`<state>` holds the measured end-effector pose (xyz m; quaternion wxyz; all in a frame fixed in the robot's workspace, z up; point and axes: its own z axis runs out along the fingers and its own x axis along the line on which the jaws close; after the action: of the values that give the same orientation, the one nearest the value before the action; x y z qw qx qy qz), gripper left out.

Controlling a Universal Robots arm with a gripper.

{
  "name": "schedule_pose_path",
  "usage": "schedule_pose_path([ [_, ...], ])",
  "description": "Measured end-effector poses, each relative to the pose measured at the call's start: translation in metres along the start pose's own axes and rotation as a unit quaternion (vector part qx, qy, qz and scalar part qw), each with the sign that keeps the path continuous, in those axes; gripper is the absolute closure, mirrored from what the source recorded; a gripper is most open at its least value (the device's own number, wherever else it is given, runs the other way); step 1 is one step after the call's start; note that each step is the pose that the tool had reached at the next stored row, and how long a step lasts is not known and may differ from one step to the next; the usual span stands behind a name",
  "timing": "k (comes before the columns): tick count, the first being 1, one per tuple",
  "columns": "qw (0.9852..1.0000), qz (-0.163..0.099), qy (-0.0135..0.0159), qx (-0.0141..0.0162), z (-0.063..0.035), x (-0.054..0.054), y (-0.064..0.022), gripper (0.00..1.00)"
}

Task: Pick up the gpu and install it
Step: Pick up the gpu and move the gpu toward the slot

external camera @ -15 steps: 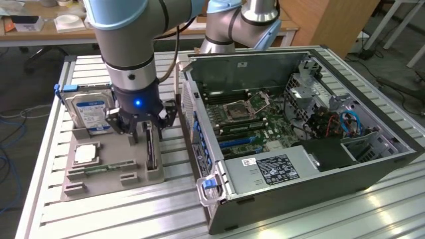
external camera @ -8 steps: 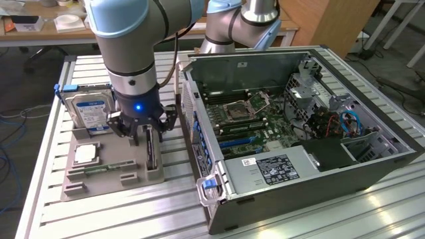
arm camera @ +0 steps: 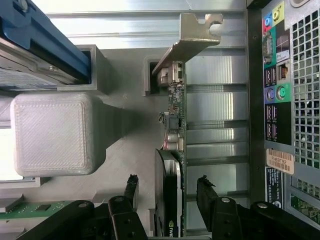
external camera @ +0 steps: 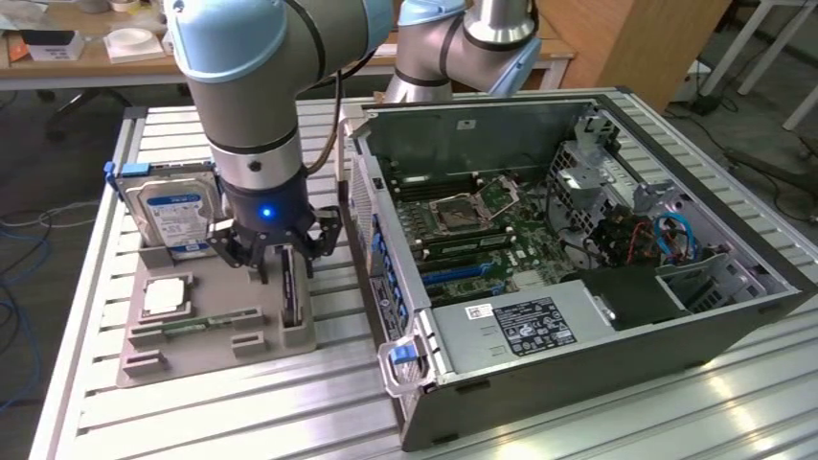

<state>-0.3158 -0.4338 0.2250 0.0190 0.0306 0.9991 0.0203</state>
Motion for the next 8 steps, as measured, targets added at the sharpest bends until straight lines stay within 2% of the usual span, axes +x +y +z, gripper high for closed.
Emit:
schedule_pose_path([
  [8, 1.0000, 0.000, -0.0001, 0.0000, 0.0001, 0.0000, 0.0000, 0.41],
])
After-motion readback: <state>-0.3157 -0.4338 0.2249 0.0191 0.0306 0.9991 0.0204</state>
